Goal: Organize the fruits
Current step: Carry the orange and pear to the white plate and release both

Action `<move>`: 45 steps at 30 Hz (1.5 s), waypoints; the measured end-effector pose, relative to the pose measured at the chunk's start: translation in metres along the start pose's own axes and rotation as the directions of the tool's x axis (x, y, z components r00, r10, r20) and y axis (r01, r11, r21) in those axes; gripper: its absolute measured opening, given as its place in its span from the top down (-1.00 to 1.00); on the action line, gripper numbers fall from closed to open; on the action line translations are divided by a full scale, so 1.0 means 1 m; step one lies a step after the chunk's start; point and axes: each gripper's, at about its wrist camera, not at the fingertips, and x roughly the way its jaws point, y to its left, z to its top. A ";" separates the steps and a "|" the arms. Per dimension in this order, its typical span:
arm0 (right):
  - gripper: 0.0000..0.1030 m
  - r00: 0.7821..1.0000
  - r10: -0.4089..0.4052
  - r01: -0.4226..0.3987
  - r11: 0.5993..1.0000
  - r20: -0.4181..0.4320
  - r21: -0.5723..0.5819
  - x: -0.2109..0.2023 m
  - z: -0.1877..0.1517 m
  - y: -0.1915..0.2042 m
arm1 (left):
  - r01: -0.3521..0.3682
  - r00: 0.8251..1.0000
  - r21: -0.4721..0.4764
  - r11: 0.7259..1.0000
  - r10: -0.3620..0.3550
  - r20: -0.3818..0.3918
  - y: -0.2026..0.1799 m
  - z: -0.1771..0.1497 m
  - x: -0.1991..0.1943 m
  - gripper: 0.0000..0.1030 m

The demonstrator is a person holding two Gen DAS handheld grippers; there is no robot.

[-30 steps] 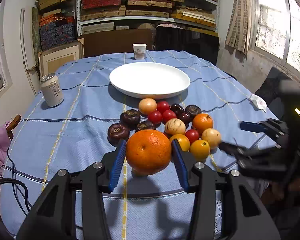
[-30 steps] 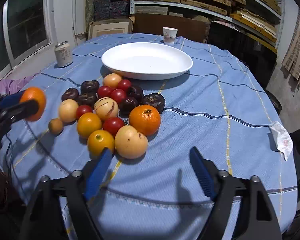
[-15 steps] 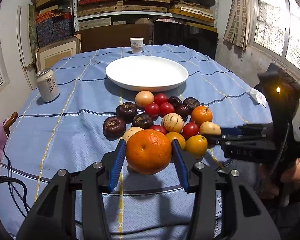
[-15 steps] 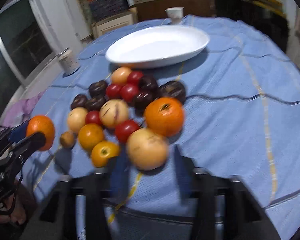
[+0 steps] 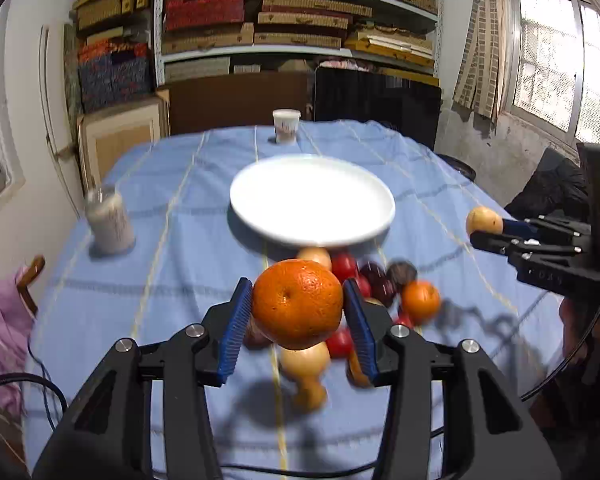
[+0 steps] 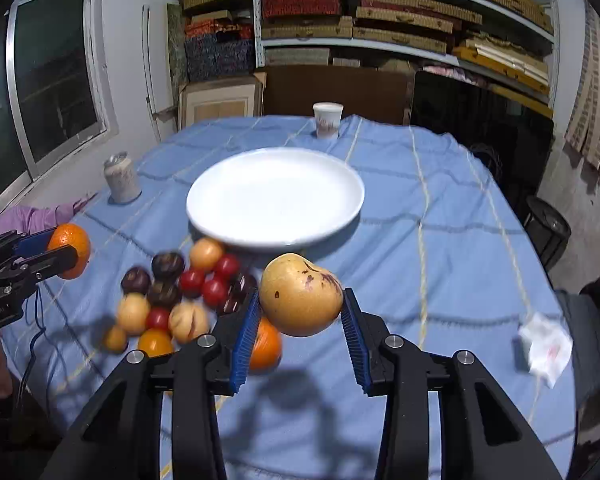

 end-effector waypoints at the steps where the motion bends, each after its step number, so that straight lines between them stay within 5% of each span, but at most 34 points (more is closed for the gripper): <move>1: 0.20 1.000 -0.005 0.005 1.000 0.007 -0.009 0.004 0.013 -0.004 | -0.002 1.000 0.003 1.000 0.002 0.005 0.001 0.009 0.004 0.11; 6: 0.20 1.000 -0.019 0.019 0.999 0.013 -0.050 0.042 0.068 -0.014 | 0.006 1.000 -0.001 1.000 -0.006 -0.028 0.011 0.076 0.065 0.11; 12: 0.20 0.997 0.001 -0.006 0.997 -0.077 -0.074 0.141 0.121 -0.018 | 0.025 0.992 -0.043 0.999 -0.030 -0.123 0.029 0.124 0.168 0.11; 19: 0.19 0.991 -0.001 -0.017 0.991 -0.131 -0.136 0.223 0.141 -0.008 | 0.033 0.971 -0.077 0.996 -0.050 -0.234 0.041 0.134 0.260 0.11; 25: 0.15 0.988 -0.033 0.005 0.983 -0.152 -0.181 0.254 0.142 -0.003 | 0.026 0.959 -0.103 0.994 -0.054 -0.278 0.049 0.135 0.295 0.10; 26: -0.15 0.989 -0.033 0.005 0.982 -0.146 -0.187 0.253 0.143 -0.003 | 0.028 0.959 -0.117 0.993 -0.060 -0.277 0.051 0.137 0.296 0.04; 28: -0.33 0.993 -0.073 0.052 0.976 -0.094 -0.212 0.244 0.145 0.000 | 0.040 0.963 -0.150 0.988 -0.078 -0.258 0.056 0.139 0.290 -0.25; 30: -0.33 0.995 -0.066 0.049 0.976 -0.075 -0.212 0.232 0.147 0.001 | 0.037 0.971 -0.158 0.987 -0.073 -0.226 0.056 0.143 0.277 -0.47; 36: -0.33 0.997 -0.064 0.055 0.981 -0.044 -0.185 0.171 0.130 -0.009 | 0.083 0.982 -0.188 0.979 -0.112 -0.149 0.052 0.131 0.201 -0.69; 45: -0.33 0.991 0.099 -0.112 0.981 -0.088 -0.158 0.051 0.008 0.018 | 0.079 0.989 -0.024 0.997 -0.081 -0.121 0.012 0.028 0.079 -0.88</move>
